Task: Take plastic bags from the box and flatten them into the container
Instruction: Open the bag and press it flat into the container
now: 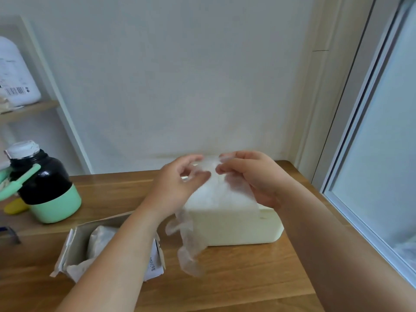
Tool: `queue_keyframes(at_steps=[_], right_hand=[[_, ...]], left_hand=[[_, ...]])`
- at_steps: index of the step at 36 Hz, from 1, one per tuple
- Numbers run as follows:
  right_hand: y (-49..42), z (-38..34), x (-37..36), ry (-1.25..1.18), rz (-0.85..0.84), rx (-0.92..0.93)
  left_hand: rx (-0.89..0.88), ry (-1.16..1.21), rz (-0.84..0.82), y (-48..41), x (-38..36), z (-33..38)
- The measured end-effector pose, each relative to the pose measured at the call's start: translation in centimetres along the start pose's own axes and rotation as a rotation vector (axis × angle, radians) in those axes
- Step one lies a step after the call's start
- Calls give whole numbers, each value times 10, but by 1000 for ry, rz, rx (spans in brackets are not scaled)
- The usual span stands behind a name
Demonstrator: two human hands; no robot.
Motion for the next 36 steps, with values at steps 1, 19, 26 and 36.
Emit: queue_keyframes(at_steps=[1,19,26,36], right_hand=[[0,1,3,-16,18,-10],[-10,20,55,-310,311,-85],[-19,21,89,226,404,-57],[-28,19,115,963,427,-80]], left_hand=[[-15,12,43,-2,5,-1],[-533,-427,557,24,42,76],[-161,-830,-413,-9,-72,12],[120,-835,-650,-25,-91,-49]])
Point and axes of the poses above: each hand's wrist, its own y-axis away from the middle knuckle, its own x-axis out of the back of the hand, z = x × y, the point moved 10 cm from there along -y, towards the middle knuckle, and after that the axes turned 1 degree about -y, right-handed, at the moved point
